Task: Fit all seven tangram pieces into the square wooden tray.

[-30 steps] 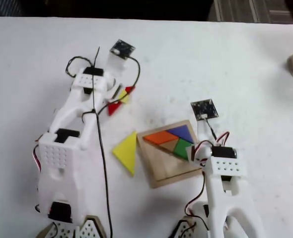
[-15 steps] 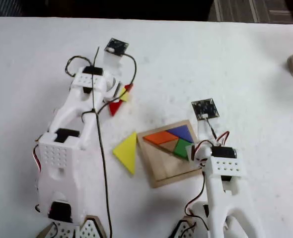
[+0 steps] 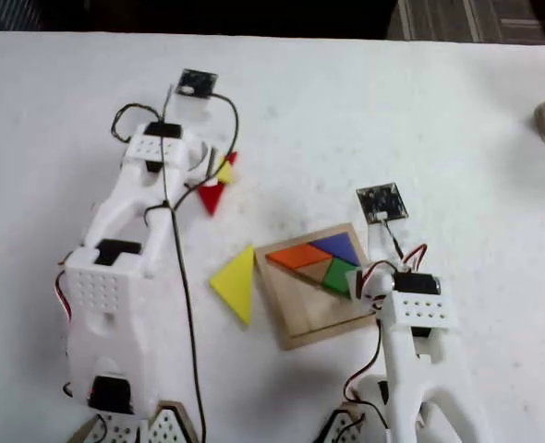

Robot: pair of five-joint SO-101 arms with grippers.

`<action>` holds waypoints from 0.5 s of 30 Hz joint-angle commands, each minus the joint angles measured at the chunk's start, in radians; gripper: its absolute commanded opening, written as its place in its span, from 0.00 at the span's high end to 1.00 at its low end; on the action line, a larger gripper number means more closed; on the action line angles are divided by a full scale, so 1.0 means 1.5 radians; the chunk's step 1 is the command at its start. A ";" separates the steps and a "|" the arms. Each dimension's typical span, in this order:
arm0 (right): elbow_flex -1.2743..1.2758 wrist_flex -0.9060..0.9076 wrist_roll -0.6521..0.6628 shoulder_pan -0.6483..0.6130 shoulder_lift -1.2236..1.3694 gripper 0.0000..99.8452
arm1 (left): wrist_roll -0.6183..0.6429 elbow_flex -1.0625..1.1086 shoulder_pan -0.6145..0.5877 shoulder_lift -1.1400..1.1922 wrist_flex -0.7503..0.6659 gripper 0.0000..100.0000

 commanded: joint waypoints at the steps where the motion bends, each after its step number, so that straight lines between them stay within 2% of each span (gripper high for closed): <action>1: -0.005 -0.013 0.005 -0.006 -0.022 0.98 | 0.058 -0.002 -0.036 -0.008 0.014 0.76; 5: -0.005 -0.013 0.007 -0.006 -0.022 0.98 | 0.099 -0.001 -0.048 -0.008 0.012 0.76; 15: -0.005 -0.013 0.009 -0.006 -0.022 0.98 | 0.082 -0.002 -0.044 -0.008 0.014 0.74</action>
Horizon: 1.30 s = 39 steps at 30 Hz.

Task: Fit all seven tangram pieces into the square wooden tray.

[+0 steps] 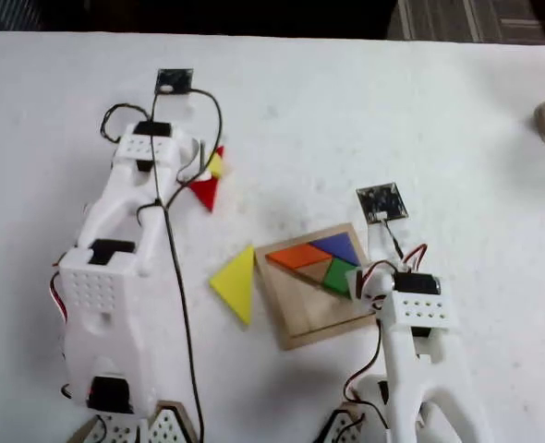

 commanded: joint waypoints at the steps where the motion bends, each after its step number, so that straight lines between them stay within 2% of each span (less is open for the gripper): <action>1: -0.005 -0.011 0.007 -0.006 -0.022 0.98 | -0.014 -0.001 -0.022 -0.007 0.013 0.72; 5: -0.005 -0.011 0.006 -0.006 -0.022 0.98 | -0.034 0.000 -0.021 -0.007 0.014 0.67; 10: -0.005 -0.011 0.004 -0.006 -0.022 0.98 | -0.147 -0.005 -0.020 -0.006 0.009 0.72; 22: -0.005 -0.011 0.003 -0.004 -0.022 0.98 | -0.186 -0.005 -0.009 0.007 -0.005 0.87; 29: -0.005 -0.025 0.003 -0.003 -0.022 0.98 | -0.185 -0.017 0.017 0.001 0.041 0.87; 34: -0.005 -0.025 0.003 -0.003 -0.022 0.98 | -0.191 -0.060 0.011 -0.006 0.061 0.86; 39: -0.004 -0.024 0.003 -0.002 -0.022 0.98 | -0.221 -0.103 0.002 0.002 0.100 0.69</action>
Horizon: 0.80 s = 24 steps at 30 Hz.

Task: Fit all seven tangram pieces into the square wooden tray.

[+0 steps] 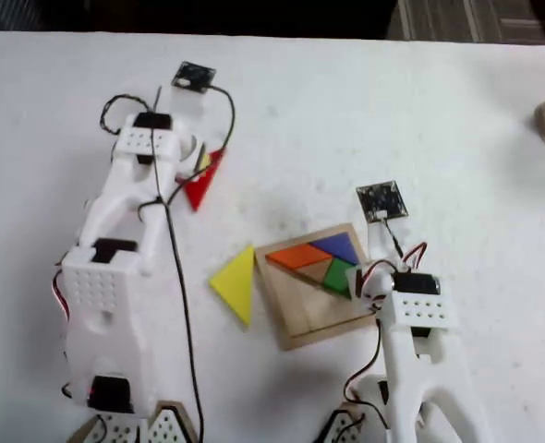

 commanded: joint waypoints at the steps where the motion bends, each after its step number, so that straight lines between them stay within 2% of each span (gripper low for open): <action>1: -0.005 -0.009 0.003 0.001 -0.022 0.98 | -0.038 -0.029 -0.005 -0.004 0.026 0.66; 4: -0.005 -0.007 0.003 0.001 -0.022 0.98 | -0.063 -0.027 -0.010 0.005 -0.006 0.62; 10: -0.005 -0.007 0.003 0.001 -0.022 0.98 | -0.089 -0.095 -0.024 0.096 -0.046 0.68; 17: -0.005 -0.009 0.003 -0.001 -0.022 0.98 | -0.091 -0.272 -0.037 0.203 0.032 0.69; 21: -0.005 -0.009 0.003 -0.001 -0.022 0.98 | -0.160 -0.346 -0.022 0.257 0.107 0.70; 24: -0.005 -0.009 0.003 -0.001 -0.022 0.98 | -0.183 -0.403 -0.015 0.288 0.146 0.79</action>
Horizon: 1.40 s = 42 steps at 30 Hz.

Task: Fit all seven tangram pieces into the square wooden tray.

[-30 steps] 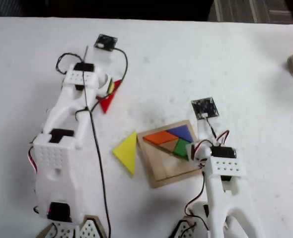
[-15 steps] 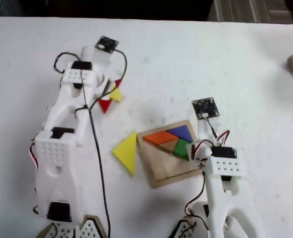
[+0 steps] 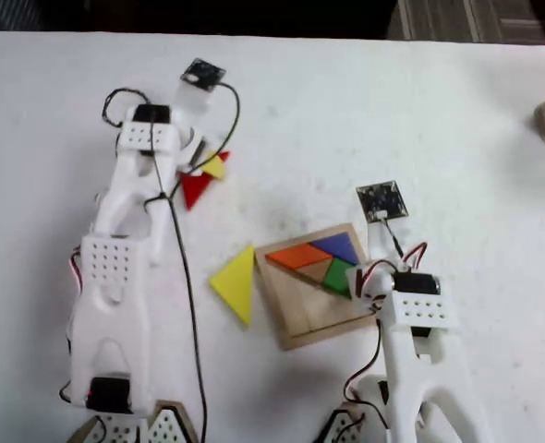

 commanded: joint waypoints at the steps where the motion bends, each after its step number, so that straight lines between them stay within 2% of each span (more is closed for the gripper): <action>1: -0.005 -0.009 0.003 -0.003 -0.022 0.98 | -0.043 -0.082 0.008 0.058 0.059 0.84; 3: -0.005 -0.010 0.003 -0.003 -0.022 0.98 | -0.059 -0.115 0.009 0.071 0.080 0.92; 8: -0.005 -0.019 0.003 -0.003 -0.021 0.98 | -0.071 -0.194 0.004 0.082 0.190 0.91; 12: -0.005 -0.019 0.003 -0.003 -0.021 0.98 | -0.069 -0.252 -0.002 0.087 0.329 0.91; 14: -0.005 -0.019 0.003 -0.003 -0.021 0.98 | -0.061 -0.256 -0.005 0.086 0.358 0.91; 18: -0.005 -0.019 0.004 -0.003 -0.021 0.98 | 0.032 -0.223 -0.043 0.081 0.358 0.92; 24: -0.005 -0.019 0.005 -0.003 -0.021 0.98 | 0.098 -0.125 -0.066 0.041 0.359 0.92; 30: -0.005 -0.019 0.007 -0.004 -0.021 0.98 | 0.100 0.092 -0.053 -0.090 0.343 0.92; 35: -0.005 -0.019 0.007 -0.004 -0.021 0.98 | 0.096 0.259 -0.053 -0.161 0.248 0.92; 38: -0.005 -0.019 0.007 -0.004 -0.021 0.98 | 0.096 0.315 -0.036 -0.185 0.219 0.98; 42: -0.005 -0.019 0.007 -0.003 -0.021 0.98 | 0.097 0.326 -0.014 -0.205 0.224 0.98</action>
